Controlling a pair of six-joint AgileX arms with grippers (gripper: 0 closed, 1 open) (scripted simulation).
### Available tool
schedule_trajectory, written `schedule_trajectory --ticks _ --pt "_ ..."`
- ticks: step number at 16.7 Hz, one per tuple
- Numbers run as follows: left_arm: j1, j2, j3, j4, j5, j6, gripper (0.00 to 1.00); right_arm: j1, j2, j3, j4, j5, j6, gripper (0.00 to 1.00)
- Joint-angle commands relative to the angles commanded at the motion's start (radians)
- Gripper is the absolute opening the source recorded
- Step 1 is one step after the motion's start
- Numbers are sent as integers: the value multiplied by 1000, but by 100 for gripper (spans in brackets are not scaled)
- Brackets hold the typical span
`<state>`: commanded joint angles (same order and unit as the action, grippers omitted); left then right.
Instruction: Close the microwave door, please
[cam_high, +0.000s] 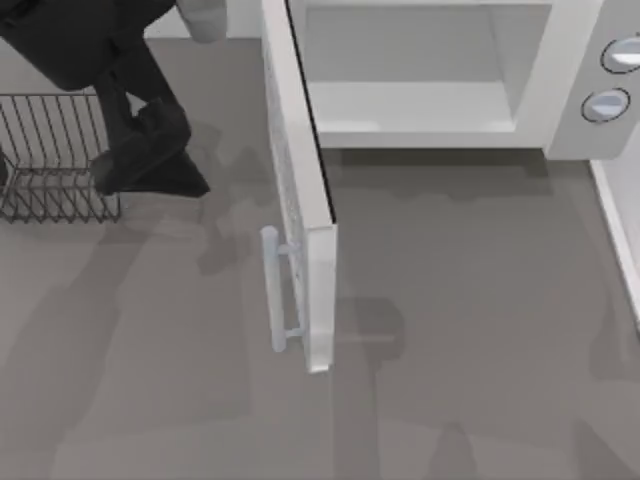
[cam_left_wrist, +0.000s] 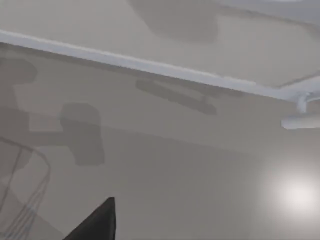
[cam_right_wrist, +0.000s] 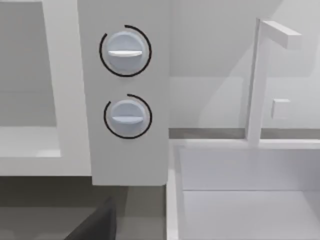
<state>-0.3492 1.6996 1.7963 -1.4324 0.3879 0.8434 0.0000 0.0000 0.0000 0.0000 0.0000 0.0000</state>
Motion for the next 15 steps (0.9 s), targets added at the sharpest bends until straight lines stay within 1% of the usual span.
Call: schedule_trajectory --ticks 3,6,12,15 --pt "-29 84 167 -48 40 77 100 0 0 0 0 0 0 100" --pt "-42 119 240 -62 59 114 100 0 0 0 0 0 0 100" --pt "-39 116 237 -58 58 113 100 0 0 0 0 0 0 100" --pt "-64 114 170 12 54 94 100 0 0 0 0 0 0 100"
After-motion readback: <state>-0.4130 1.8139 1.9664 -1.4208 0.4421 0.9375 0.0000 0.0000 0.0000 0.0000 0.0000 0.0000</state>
